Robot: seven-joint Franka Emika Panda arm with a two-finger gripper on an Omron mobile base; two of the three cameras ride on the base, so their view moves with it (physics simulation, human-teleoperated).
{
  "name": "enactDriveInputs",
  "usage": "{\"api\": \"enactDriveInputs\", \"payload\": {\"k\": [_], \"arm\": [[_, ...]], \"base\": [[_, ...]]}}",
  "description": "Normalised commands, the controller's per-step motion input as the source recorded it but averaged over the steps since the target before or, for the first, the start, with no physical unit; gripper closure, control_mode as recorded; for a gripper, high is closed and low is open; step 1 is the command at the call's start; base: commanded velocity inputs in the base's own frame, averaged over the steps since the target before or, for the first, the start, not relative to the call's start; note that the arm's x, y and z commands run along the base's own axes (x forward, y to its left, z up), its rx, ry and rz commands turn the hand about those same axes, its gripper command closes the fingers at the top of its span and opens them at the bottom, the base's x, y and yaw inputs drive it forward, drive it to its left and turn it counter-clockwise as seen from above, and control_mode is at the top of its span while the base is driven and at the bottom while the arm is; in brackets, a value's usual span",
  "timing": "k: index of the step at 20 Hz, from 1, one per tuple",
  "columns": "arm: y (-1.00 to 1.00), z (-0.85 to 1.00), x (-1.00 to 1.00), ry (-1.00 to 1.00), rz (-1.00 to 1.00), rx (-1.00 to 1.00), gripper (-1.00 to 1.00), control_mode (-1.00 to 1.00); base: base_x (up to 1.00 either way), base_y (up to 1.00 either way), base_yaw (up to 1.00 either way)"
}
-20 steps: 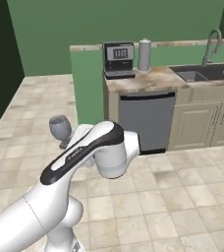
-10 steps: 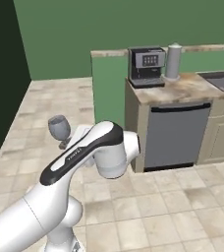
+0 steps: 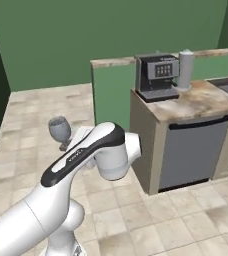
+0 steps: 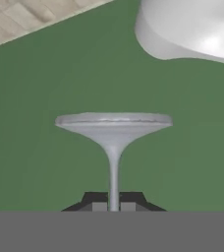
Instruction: Retrieve the wine glasses from the counter and place one next to each plate.
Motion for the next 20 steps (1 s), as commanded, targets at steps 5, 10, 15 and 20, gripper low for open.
{"api": "enactDriveInputs", "payload": {"k": [5,10,15,20], "arm": [[0.0,0.0,0.0,0.0,0.0,0.0,1.0,1.0],[0.0,0.0,0.0,0.0,0.0,0.0,1.0,1.0],[0.0,0.0,0.0,0.0,0.0,0.0,1.0,1.0],[0.0,0.0,0.0,0.0,0.0,0.0,1.0,1.0]], "base": [[0.55,1.0,-0.35],[0.07,1.0,-0.41],[-0.09,1.0,-0.47],[-0.35,1.0,-0.21]]}}
